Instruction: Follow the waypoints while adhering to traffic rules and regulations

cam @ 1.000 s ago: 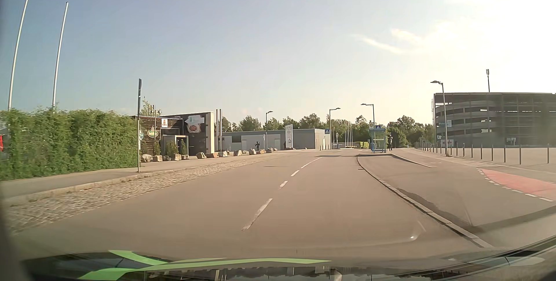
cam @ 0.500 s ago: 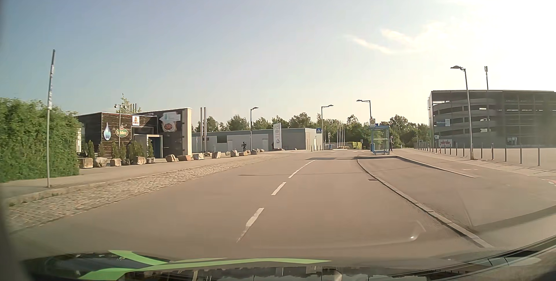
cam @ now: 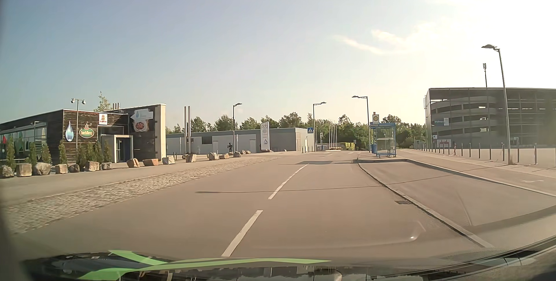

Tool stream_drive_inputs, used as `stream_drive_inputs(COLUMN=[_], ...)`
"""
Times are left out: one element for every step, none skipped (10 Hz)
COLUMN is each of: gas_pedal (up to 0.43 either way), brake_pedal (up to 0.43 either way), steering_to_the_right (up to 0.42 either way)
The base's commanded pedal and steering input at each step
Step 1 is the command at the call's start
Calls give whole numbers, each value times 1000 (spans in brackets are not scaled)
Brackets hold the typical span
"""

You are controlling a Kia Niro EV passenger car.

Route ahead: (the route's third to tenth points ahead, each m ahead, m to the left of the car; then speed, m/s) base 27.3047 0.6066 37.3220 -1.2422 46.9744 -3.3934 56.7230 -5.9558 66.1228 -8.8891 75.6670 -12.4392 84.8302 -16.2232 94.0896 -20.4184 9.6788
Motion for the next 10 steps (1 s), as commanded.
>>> stream_drive_inputs(gas_pedal=[0,0,0,0,0,0,0,0,0,0], brake_pedal=[0,0,0,0,0,0,0,0,0,0], steering_to_the_right=[26,26,26,26,26,26,26,26,26,26])
